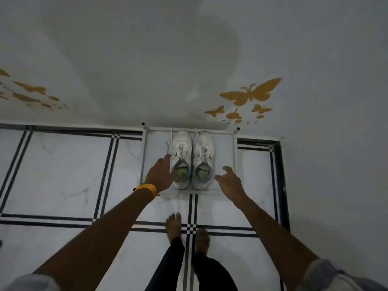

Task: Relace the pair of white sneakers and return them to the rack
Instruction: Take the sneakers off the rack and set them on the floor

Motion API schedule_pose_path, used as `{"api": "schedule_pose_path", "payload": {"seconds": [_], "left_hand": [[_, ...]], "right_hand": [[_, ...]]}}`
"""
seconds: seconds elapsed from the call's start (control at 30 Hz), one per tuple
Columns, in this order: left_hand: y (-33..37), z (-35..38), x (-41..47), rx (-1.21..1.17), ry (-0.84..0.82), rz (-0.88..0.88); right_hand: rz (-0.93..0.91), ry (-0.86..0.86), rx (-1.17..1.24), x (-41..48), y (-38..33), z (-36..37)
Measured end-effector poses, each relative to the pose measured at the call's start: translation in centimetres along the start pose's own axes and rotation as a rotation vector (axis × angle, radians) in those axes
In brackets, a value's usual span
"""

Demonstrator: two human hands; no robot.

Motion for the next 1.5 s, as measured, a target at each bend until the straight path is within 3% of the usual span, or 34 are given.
{"api": "schedule_pose_path", "payload": {"seconds": [0.3,0.43,0.53,0.67,0.8,1.13,1.33,1.5], "left_hand": [[-4.3,11.9,12.6,-0.015,-0.078,-0.165],[-6.9,15.8,13.9,-0.066,-0.105,-0.269],[-6.9,16.3,14.0,-0.083,-0.037,-0.224],[-6.1,15.8,10.0,-0.088,0.022,-0.173],[-5.6,16.0,2.0,-0.164,0.015,-0.122],[-11.8,27.4,-13.5,-0.263,-0.042,0.009],[-17.6,39.0,-15.8,-0.273,-0.145,-0.046],[-21.2,47.6,-10.5,-0.230,-0.083,-0.009]], "right_hand": [[-0.020,0.015,-0.160,15.5,7.5,5.9],[-0.060,-0.021,-0.209,17.5,9.8,7.2],[-0.070,-0.014,-0.181,17.8,9.8,6.7],[-0.135,0.049,-0.298,14.6,8.9,5.6],[-0.211,0.055,-0.175,7.3,10.5,5.3],[-0.245,0.160,-0.089,-8.2,25.6,10.8],[-0.205,0.089,-0.142,-8.4,35.8,16.8],[-0.221,0.106,-0.122,-2.4,43.2,20.8]]}}
Point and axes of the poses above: each hand's wrist, its own x-axis towards the middle knuckle, its own z-axis out of the palm, y = z × x, the point moved 8 cm from there along x, towards the middle knuckle, and after that the axes turned 12 degrees about x, right-handed, at the moved point
